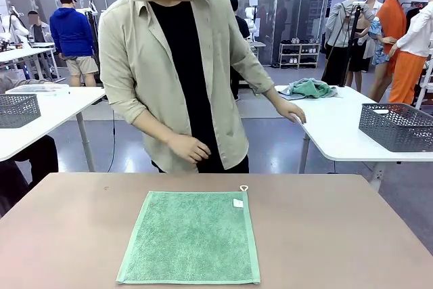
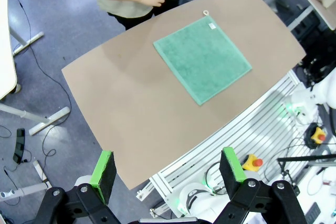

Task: Fold the towels and place them in the basket.
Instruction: When a person lays out a Towel with hook on the table, fold it in half twice.

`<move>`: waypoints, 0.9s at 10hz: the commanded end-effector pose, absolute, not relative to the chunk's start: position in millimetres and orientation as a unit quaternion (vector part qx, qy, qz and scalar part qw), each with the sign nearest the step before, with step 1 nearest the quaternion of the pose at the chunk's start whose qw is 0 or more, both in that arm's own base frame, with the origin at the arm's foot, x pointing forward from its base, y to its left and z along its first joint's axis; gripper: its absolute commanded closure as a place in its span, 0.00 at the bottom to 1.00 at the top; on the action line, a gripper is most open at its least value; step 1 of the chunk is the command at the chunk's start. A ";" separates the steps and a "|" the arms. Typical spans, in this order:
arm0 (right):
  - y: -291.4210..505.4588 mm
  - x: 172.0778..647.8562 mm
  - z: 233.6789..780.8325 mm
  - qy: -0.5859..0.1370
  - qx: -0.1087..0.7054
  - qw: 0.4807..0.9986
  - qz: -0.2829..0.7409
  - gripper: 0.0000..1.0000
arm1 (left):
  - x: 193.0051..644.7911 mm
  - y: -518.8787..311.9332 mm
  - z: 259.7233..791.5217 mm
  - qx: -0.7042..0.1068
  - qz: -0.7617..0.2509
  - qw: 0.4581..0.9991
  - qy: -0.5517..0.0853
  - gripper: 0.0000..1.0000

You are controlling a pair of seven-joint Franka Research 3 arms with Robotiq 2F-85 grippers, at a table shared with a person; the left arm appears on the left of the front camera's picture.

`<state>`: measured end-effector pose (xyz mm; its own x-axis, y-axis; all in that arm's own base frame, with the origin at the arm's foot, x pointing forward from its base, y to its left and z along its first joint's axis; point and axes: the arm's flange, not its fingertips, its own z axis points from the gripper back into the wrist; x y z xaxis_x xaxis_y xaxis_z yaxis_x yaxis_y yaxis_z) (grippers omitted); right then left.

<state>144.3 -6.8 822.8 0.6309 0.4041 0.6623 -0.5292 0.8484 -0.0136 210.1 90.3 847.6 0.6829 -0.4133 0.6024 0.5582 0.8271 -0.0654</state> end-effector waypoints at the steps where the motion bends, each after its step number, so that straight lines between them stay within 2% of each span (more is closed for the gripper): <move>1: -6.8 144.3 822.8 -0.342 0.091 0.898 0.260 0.00 | 210.1 90.3 847.6 -0.123 -0.267 0.909 -0.295 0.00; 3: 24.0 166.4 821.5 -0.290 0.049 0.894 0.339 0.00 | 227.1 42.3 861.8 -0.018 -0.348 0.902 -0.255 0.00; 5: 69.4 204.5 798.9 -0.218 0.038 0.883 0.415 0.00 | 253.0 -23.3 837.2 0.032 -0.447 0.875 -0.183 0.00; 8: 136.0 246.5 714.8 -0.113 0.022 0.843 0.525 0.00 | 264.2 -84.6 733.8 0.054 -0.585 0.806 -0.075 0.00; 9: 151.7 251.5 681.0 -0.119 0.022 0.809 0.575 0.00 | 257.8 -93.3 700.1 0.055 -0.634 0.769 -0.056 0.00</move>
<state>250.4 156.4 701.4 0.4337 0.8732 0.2224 -0.8904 0.4532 -0.0429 271.1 -111.3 727.1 0.3121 -0.9482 0.0602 0.9412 0.3172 0.1162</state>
